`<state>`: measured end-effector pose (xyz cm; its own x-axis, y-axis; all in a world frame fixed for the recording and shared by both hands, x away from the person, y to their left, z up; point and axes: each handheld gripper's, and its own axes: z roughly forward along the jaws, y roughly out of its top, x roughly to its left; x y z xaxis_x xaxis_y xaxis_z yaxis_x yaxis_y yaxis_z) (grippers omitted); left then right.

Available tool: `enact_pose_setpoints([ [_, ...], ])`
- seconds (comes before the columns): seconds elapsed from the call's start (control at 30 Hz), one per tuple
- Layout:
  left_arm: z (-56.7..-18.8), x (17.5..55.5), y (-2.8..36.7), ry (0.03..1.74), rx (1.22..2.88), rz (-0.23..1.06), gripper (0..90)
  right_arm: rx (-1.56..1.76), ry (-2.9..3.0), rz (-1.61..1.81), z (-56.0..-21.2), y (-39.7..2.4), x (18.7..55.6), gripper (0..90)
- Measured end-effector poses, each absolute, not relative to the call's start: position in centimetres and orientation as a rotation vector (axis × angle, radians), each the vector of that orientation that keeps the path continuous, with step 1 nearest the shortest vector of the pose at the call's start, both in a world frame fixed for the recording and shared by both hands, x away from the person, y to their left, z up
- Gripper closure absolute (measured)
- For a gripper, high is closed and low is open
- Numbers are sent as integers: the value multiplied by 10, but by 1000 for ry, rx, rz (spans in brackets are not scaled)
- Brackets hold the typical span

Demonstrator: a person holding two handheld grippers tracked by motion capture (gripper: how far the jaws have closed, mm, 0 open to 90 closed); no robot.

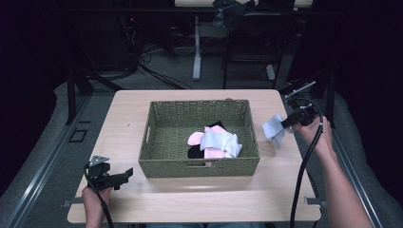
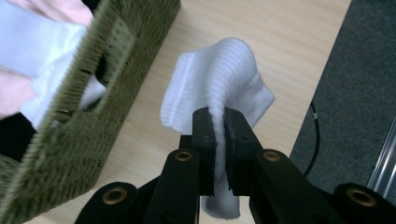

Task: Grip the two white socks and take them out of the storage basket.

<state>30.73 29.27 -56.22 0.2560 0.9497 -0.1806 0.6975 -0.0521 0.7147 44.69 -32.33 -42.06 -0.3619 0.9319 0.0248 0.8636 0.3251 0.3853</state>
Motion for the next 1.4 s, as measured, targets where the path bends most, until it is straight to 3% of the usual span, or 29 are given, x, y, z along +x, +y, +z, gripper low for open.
enact_pose_setpoints([
  [0.43, -562, 308, 293, 1504, 1825, 436, 16, 1710, 2450, 433, -477, -319, 450, 823],
  [0.57, -562, 307, 293, 1505, 1824, 437, 16, 1737, 2461, 422, -488, -320, 450, 777],
  [0.6, -562, 307, 293, 1502, 1821, 441, 16, 1749, 2456, 429, -490, -321, 449, 692],
  [0.63, -562, 307, 293, 1502, 1821, 441, 16, 1749, 2456, 429, -490, -321, 449, 692],
  [0.93, -561, 307, 294, 1501, 1823, 437, 15, 1725, 2416, 551, -457, -325, 440, 272],
  [0.97, -561, 307, 294, 1501, 1823, 437, 15, 1725, 2416, 551, -457, -325, 440, 272],
  [1.07, -561, 306, 294, 1501, 1824, 440, 15, 1681, 2429, 605, -437, -321, 435, 142],
  [1.4, -562, 307, 292, 1500, 1814, 446, 15, 1565, 2433, 781, -390, -296, 426, 18],
])
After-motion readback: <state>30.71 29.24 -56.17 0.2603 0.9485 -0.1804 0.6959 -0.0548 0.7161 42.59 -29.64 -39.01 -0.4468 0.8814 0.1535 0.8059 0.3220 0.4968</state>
